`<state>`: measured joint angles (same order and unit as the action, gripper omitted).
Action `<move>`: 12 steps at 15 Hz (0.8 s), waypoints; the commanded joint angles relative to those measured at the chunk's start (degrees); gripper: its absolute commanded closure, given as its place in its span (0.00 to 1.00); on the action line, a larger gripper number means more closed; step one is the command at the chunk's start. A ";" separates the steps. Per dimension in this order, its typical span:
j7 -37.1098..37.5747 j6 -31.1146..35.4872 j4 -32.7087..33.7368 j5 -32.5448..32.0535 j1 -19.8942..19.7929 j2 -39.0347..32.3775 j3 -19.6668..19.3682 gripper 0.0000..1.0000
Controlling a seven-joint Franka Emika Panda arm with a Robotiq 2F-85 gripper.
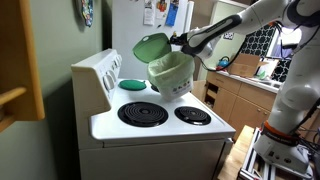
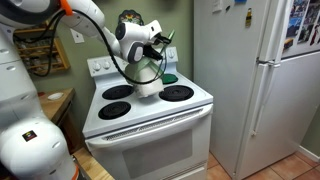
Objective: Close the white and green bin
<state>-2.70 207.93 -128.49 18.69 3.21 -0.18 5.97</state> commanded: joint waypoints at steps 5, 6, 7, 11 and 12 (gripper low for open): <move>5.19 13.84 -8.74 -17.03 -3.06 -1.73 -2.89 0.97; 4.79 15.50 -9.33 -17.96 -3.40 -2.00 -3.23 0.97; 4.02 17.21 -9.84 -18.38 -3.04 -2.22 -3.97 0.97; 1.41 22.85 -11.30 -19.07 -3.02 -3.55 -4.81 0.97; 0.52 24.26 -11.44 -18.95 -2.99 -3.92 -4.94 0.97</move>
<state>1.59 228.51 -138.05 1.54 0.29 -2.71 1.89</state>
